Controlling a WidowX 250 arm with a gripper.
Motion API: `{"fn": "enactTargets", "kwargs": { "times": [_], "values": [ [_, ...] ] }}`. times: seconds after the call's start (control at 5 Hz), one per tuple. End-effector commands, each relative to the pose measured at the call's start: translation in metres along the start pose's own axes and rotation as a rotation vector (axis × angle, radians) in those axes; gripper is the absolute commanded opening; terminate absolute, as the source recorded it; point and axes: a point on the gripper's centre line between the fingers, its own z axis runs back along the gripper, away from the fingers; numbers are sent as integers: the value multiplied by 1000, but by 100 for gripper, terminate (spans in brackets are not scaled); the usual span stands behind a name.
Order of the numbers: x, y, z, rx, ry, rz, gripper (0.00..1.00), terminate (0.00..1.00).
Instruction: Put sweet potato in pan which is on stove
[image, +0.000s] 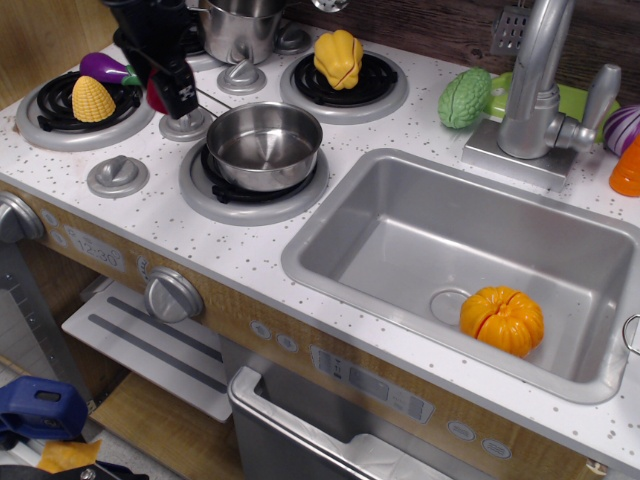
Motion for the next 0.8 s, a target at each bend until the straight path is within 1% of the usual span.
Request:
{"fn": "enactTargets", "kwargs": {
  "times": [0.0,0.2,0.4,0.6],
  "values": [
    [26,-17,31,68,-59,47,0,0],
    [39,-34,31,59,-100,61,0,0],
    [48,-45,26,4,-110,98,0,0],
    [45,-53,15,-15,-110,127,0,0]
  ]
}}
